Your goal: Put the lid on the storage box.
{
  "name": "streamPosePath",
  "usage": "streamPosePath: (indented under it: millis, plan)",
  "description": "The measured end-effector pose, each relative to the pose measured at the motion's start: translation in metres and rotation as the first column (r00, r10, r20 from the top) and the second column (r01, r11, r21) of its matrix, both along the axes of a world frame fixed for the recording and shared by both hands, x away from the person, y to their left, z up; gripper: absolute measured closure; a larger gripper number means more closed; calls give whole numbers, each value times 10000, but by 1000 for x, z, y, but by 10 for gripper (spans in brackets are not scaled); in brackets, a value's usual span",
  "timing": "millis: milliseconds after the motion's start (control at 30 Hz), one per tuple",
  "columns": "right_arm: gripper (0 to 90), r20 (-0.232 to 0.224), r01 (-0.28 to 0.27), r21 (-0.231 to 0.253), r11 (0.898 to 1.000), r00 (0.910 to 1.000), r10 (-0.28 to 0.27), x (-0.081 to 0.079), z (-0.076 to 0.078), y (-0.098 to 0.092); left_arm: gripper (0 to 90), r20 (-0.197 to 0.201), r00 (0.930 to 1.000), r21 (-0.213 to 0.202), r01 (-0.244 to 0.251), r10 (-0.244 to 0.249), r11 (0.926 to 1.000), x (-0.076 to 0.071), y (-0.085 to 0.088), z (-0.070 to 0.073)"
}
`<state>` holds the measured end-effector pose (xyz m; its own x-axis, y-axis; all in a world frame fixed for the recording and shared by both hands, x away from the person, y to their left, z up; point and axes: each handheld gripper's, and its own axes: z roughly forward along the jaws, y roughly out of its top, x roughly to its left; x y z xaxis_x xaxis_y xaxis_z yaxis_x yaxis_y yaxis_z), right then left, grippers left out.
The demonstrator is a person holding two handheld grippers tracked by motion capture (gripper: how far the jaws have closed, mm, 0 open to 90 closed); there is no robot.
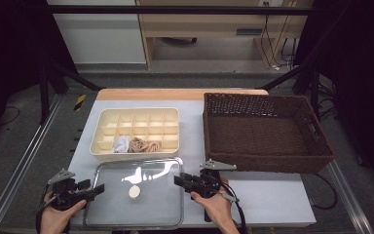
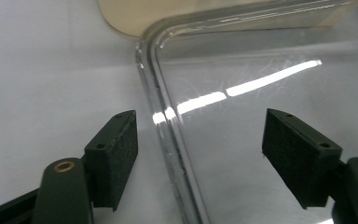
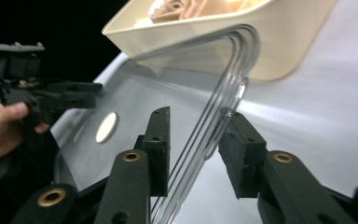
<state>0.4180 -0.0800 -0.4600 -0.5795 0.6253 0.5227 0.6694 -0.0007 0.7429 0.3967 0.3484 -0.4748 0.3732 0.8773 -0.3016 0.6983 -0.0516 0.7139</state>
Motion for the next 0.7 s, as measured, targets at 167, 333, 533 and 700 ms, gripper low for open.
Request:
streamPosePath:
  millis: [167,333,533,700]
  plan:
    - [678,-47,-64,144,9999,10000,65,0,-3,-4,219,-262,9994,-286,202,-209,9994,0,-1,-2]
    - [677,23,-76,53,10000,10000,76,0,-2,-3,211,-437,9982,-454,381,-401,9982,0,-3,-2]
    - [650,3,-145,-148,9998,9999,145,0,-4,-2,324,-431,9990,-477,56,-76,9988,-2,1,5]
    - [631,66,-176,-163,9997,9998,177,0,-5,1,403,62,9997,-325,-221,224,9992,-8,1,17]
